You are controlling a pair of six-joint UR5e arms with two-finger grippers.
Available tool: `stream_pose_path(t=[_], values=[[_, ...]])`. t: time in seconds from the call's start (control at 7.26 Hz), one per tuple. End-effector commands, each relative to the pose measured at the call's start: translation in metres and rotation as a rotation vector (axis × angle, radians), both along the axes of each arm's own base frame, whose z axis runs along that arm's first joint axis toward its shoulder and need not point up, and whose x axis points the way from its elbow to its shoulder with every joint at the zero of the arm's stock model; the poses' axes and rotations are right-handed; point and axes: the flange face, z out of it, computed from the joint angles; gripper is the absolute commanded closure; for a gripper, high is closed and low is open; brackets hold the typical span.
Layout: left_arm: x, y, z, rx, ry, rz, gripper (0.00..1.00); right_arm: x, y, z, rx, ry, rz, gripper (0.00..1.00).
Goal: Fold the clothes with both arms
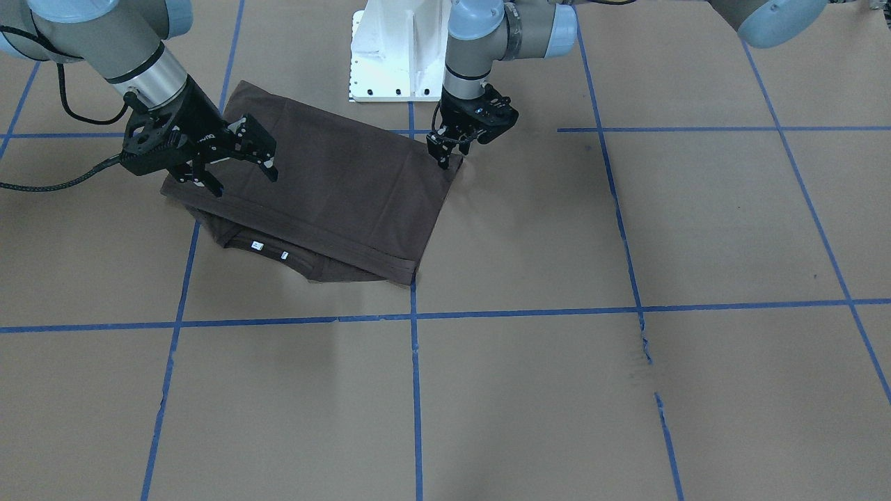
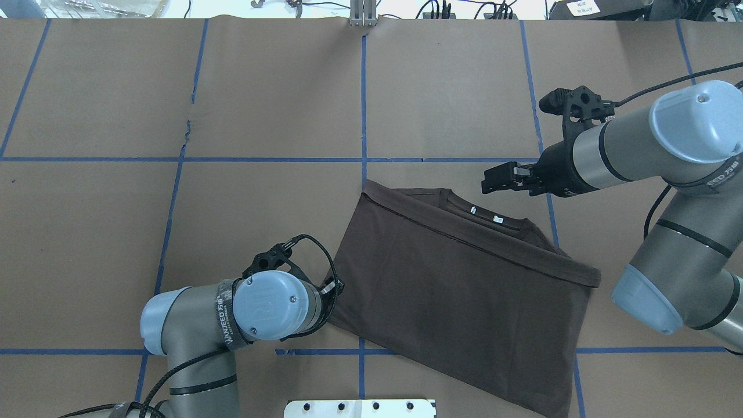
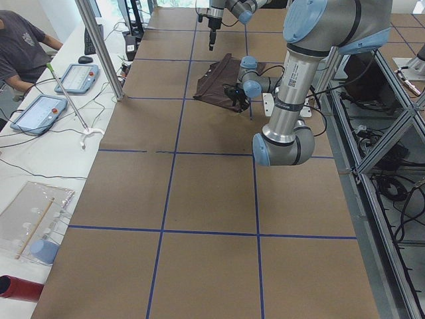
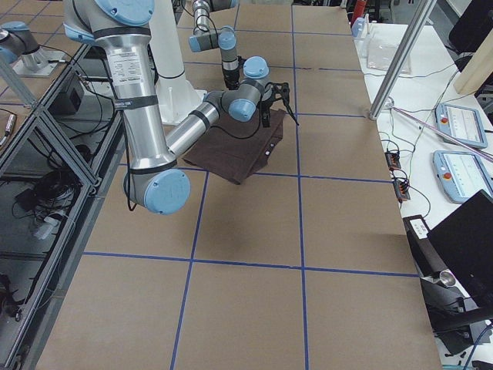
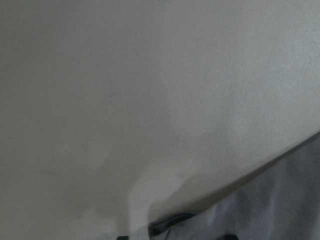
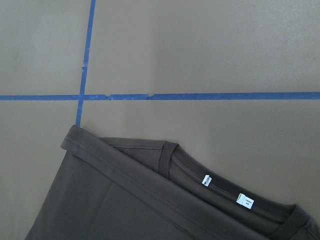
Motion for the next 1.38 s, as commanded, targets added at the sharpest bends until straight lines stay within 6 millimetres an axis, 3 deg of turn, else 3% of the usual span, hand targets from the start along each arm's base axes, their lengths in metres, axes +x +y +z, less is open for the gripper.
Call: stream_pose_path(t=[0.0,0.41,0.69,0.83,0.96,1.24], values=[[-0.002,-0.004,-0.001,0.000,0.000,-0.021,1.00,0.000,0.000,0.000,0.000,-0.001,0.002,0.00],[-0.017,-0.027,-0.003,0.045,-0.005,-0.018,1.00,0.000,-0.001,0.001,0.001,0.003,0.008,0.00],[-0.041,-0.071,0.009,0.091,-0.039,-0.048,1.00,0.000,-0.001,0.001,0.000,0.001,0.001,0.00],[-0.061,-0.111,0.016,0.140,-0.072,-0.065,1.00,0.001,0.000,0.000,-0.002,-0.002,-0.001,0.00],[-0.082,-0.163,0.036,0.176,-0.131,-0.093,1.00,0.001,0.000,-0.001,-0.004,-0.004,0.001,0.00],[-0.097,-0.261,0.056,0.255,-0.179,-0.135,1.00,0.002,-0.001,-0.002,-0.002,-0.006,0.004,0.00]])
